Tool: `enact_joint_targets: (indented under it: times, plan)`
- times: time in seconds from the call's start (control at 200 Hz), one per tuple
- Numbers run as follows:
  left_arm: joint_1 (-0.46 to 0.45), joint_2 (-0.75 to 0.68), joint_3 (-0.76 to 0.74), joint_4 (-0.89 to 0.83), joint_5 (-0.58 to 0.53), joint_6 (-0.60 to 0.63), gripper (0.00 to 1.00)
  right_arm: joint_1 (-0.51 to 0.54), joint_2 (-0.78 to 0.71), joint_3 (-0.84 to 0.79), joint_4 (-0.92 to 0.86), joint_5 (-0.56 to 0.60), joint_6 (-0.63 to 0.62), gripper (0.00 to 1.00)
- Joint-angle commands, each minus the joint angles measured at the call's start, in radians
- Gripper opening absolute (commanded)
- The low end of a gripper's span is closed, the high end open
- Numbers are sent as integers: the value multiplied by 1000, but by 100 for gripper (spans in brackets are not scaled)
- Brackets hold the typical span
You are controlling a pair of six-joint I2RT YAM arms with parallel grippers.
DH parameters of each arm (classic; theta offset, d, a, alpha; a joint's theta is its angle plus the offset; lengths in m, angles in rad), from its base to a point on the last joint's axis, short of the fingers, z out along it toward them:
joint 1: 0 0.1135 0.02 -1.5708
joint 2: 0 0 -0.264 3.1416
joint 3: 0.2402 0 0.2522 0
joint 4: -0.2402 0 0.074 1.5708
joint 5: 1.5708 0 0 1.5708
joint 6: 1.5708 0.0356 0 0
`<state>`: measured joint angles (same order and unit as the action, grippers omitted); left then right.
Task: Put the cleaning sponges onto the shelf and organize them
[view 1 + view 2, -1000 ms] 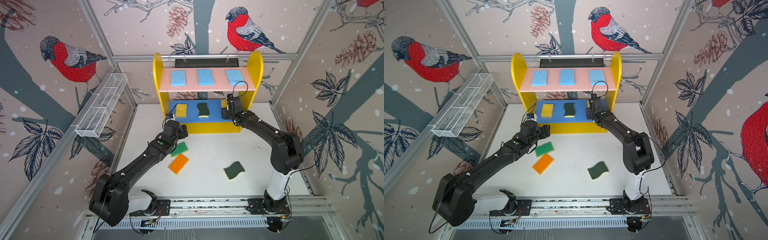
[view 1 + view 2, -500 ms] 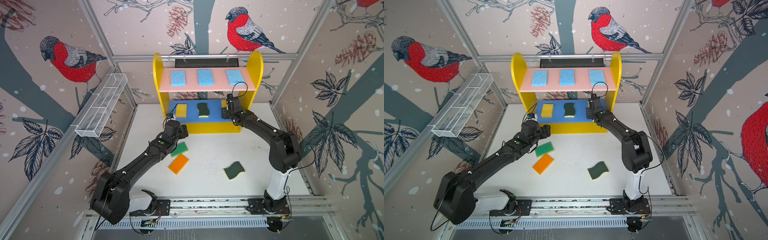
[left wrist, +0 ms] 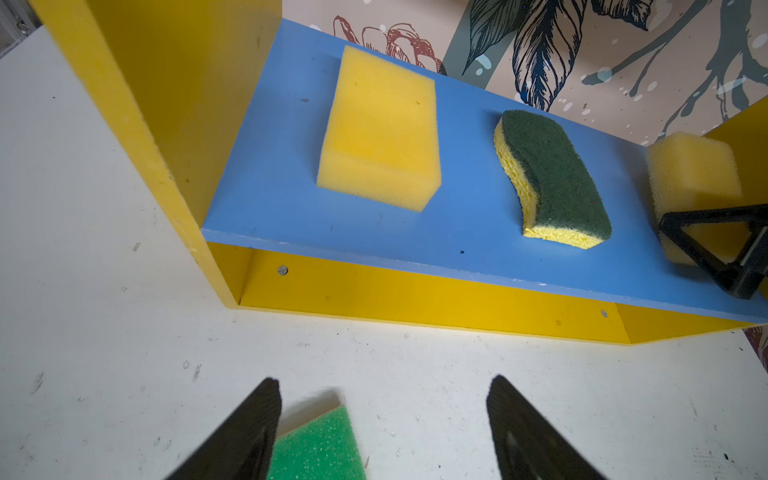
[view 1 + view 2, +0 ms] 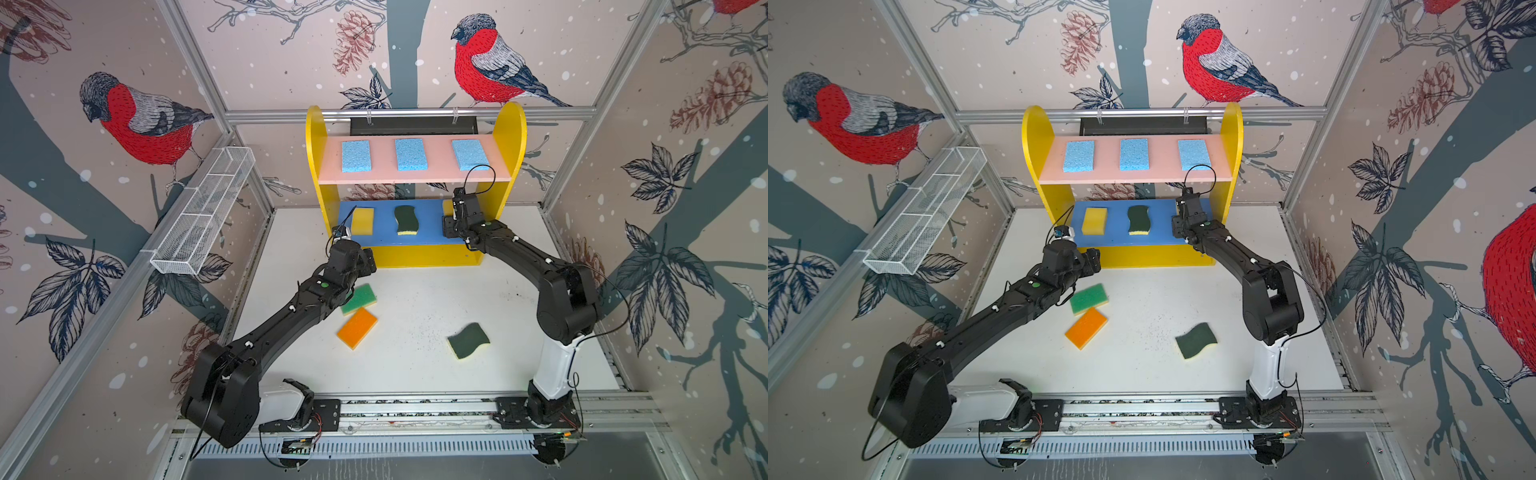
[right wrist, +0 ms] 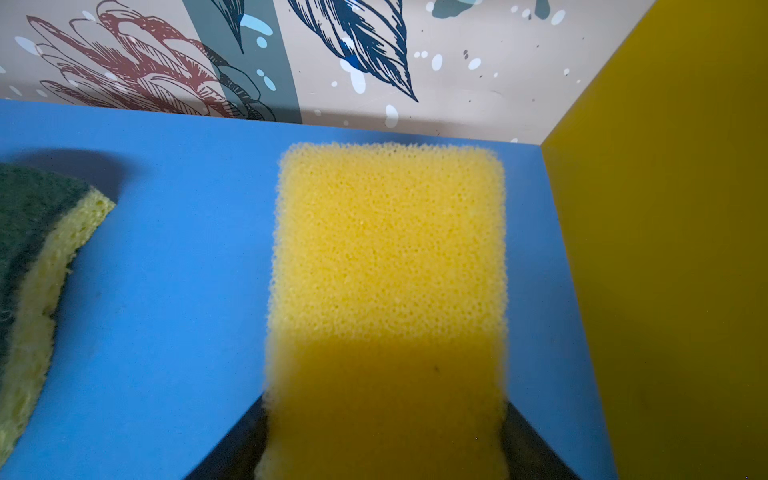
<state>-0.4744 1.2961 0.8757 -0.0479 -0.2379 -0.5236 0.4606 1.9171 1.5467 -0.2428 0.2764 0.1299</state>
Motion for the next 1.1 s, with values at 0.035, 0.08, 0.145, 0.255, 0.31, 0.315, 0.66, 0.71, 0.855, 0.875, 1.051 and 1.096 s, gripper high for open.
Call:
enact_joint_targets:
  times: [0.035,0.08,0.145,0.255,0.31,0.315,0.66,0.71,0.855,0.875,1.051,1.096]
  plan:
    - [1,-3,9,17,-8,3,79,-2,11,16,-9,-5,2,70]
    - [1,-4,10,15,-9,4,79,-3,13,19,-10,-4,4,70]
    - [1,-4,10,14,-9,3,79,-4,16,21,-9,-5,4,70]
    - [1,-6,10,13,-12,4,79,-5,22,26,-10,-9,8,69]
    - [1,-6,9,10,-14,3,79,-5,24,28,-11,-11,11,69]
    - [2,-6,9,11,-14,3,79,-6,25,28,-11,-11,11,69]
    - [2,-3,11,12,-8,4,79,-9,18,33,-16,-16,23,73]
    - [2,-4,12,10,-8,4,79,-8,16,34,-19,-17,26,75]
    - [2,-8,13,1,-14,3,79,-9,0,28,-20,-28,28,80]
    - [1,-8,14,-1,-14,2,79,-8,-3,26,-20,-31,28,80]
    - [1,-13,12,-8,-8,-3,79,-8,-22,17,-20,-53,33,82]
    - [1,-15,11,-7,-8,-4,79,-8,-26,16,-20,-57,34,82]
